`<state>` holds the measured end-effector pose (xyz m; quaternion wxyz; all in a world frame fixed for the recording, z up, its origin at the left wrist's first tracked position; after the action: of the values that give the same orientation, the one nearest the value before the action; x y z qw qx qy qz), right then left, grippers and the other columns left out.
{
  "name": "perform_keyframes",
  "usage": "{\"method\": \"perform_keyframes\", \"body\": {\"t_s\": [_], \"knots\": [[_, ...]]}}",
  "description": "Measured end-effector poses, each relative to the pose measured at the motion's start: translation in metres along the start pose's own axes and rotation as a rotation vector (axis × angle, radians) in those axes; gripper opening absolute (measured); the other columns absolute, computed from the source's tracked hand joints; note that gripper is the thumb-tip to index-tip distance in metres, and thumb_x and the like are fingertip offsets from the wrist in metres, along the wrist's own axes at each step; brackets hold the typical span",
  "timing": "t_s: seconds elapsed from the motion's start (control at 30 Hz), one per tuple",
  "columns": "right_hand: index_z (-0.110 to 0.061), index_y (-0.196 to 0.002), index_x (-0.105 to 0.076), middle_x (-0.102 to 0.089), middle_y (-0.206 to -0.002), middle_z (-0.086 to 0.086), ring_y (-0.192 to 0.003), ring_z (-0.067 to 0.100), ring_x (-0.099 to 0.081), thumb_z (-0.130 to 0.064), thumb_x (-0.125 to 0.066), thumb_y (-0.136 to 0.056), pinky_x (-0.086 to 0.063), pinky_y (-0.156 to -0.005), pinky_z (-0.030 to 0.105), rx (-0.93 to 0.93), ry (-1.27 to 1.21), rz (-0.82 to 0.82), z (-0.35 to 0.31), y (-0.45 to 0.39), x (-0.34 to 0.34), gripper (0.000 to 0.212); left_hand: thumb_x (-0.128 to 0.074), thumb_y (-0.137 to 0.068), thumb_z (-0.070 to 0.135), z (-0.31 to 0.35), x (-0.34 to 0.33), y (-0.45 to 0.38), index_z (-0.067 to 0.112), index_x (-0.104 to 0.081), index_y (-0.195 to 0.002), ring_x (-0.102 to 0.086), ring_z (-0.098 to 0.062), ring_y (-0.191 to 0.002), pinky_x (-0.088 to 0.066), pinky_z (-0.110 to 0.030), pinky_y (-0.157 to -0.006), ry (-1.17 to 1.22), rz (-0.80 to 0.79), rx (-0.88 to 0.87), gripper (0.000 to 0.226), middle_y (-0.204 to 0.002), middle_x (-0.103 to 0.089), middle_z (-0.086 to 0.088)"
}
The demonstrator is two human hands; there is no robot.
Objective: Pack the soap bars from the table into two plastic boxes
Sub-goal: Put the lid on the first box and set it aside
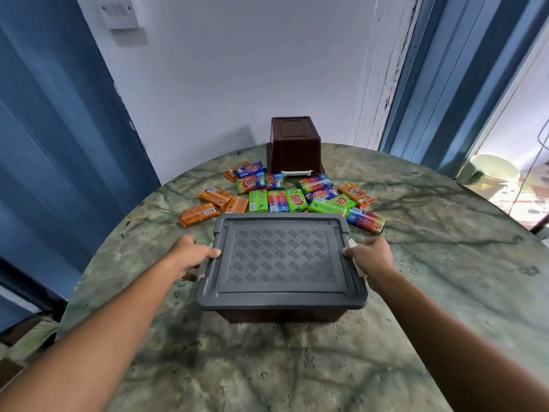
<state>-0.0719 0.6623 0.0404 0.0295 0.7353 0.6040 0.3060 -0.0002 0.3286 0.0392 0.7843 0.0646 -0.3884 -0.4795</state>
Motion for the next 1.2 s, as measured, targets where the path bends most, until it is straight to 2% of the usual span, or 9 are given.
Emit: {"method": "perform_keyframes", "body": {"t_s": [0.1,0.17,0.23,0.33,0.43,0.6,0.77,0.83,1.2], "knots": [[0.000,-0.105,-0.049,-0.055,-0.083,0.010,-0.064,0.021,-0.054,-0.008,-0.070,-0.085,-0.044,-0.047,0.033,-0.140,-0.183,-0.155,-0.003,0.006,0.005,0.030,-0.069,-0.086,0.014,-0.005,-0.002,0.003,-0.004,-0.057,-0.113,-0.066,-0.030,-0.079,-0.056,-0.043,-0.067,0.213,-0.174,0.089,0.035,-0.100,-0.069,-0.018],[0.001,-0.091,-0.055,-0.061,-0.081,0.012,-0.061,0.020,-0.056,-0.010,-0.064,-0.089,-0.044,-0.047,0.028,-0.006,0.052,-0.080,-0.005,0.010,0.001,0.015,-0.070,-0.085,0.013,-0.003,-0.004,0.003,-0.001,-0.061,-0.095,-0.066,-0.029,-0.076,-0.056,-0.038,-0.065,0.175,-0.084,0.026,0.019,-0.093,-0.070,-0.017],[0.000,-0.097,-0.057,-0.064,-0.097,0.016,-0.075,0.025,-0.059,-0.015,-0.054,-0.093,-0.051,-0.062,0.033,0.221,0.461,0.037,-0.006,0.021,-0.011,0.016,-0.069,-0.087,0.021,0.003,-0.011,0.010,0.006,-0.060,-0.076,-0.062,-0.026,-0.070,-0.049,-0.029,-0.060,-0.240,0.150,-0.167,0.020,-0.079,-0.066,-0.012],[0.000,-0.144,-0.026,-0.028,-0.150,0.024,-0.134,0.038,-0.035,-0.047,-0.038,-0.097,-0.039,-0.104,0.049,0.368,0.787,-0.065,0.008,0.042,-0.033,0.068,-0.051,-0.096,0.033,-0.006,-0.041,0.029,0.009,-0.059,-0.112,-0.062,-0.030,-0.089,-0.049,-0.036,-0.072,-0.682,0.402,-0.499,0.031,-0.105,-0.067,-0.012],[-0.005,-0.151,-0.008,0.008,-0.159,0.018,-0.146,0.039,0.002,-0.063,-0.024,-0.094,-0.022,-0.112,0.053,0.423,0.939,-0.137,0.015,0.048,-0.039,0.083,-0.043,-0.098,0.032,-0.022,-0.048,0.029,0.011,-0.047,-0.137,-0.057,-0.033,-0.113,-0.048,-0.041,-0.089,-0.569,0.372,-0.554,0.044,-0.135,-0.055,-0.009],[-0.008,-0.127,-0.045,-0.044,-0.137,0.017,-0.114,0.030,-0.051,-0.040,-0.039,-0.099,-0.044,-0.092,0.041,0.552,0.636,-0.043,0.008,0.035,-0.023,0.044,-0.049,-0.097,0.024,-0.015,-0.025,0.021,0.010,-0.068,-0.113,-0.062,-0.031,-0.097,-0.048,-0.035,-0.079,-0.264,0.348,-0.535,0.029,-0.107,-0.070,-0.013],[0.003,-0.126,-0.048,-0.055,-0.124,0.026,-0.106,0.036,-0.054,-0.030,-0.028,-0.103,-0.043,-0.091,0.039,0.236,0.342,-0.121,0.010,-0.001,-0.003,0.045,-0.040,-0.096,0.052,-0.015,-0.028,0.009,0.008,-0.057,-0.077,-0.057,-0.030,-0.091,-0.039,-0.033,-0.076,-0.101,0.214,-0.184,0.051,-0.095,-0.062,-0.016],[0.006,-0.128,-0.049,-0.053,-0.128,0.027,-0.114,0.038,-0.052,-0.037,-0.025,-0.103,-0.040,-0.095,0.037,0.163,0.297,-0.112,0.013,-0.005,-0.011,0.055,-0.035,-0.093,0.062,-0.019,-0.036,0.009,0.006,-0.060,-0.083,-0.053,-0.025,-0.089,-0.039,-0.031,-0.079,-0.024,0.182,-0.137,0.062,-0.095,-0.058,-0.013],[0.009,-0.133,-0.046,-0.047,-0.137,0.030,-0.124,0.041,-0.047,-0.046,-0.021,-0.101,-0.036,-0.101,0.042,0.262,0.511,-0.095,-0.012,-0.013,-0.052,0.068,-0.026,-0.094,0.065,-0.049,-0.024,0.022,0.006,-0.062,-0.079,-0.057,-0.026,-0.089,-0.042,-0.033,-0.081,0.074,0.252,-0.136,0.071,-0.087,-0.062,-0.011]]}}
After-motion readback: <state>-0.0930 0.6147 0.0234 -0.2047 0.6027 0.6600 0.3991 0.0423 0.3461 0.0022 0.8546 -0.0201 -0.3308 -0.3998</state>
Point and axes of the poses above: each hand's wrist, its own y-axis away from the middle knuckle, its own x-axis out of the back of the hand, z = x × y, the point moved 1 cm from there along -y, towards the middle knuckle
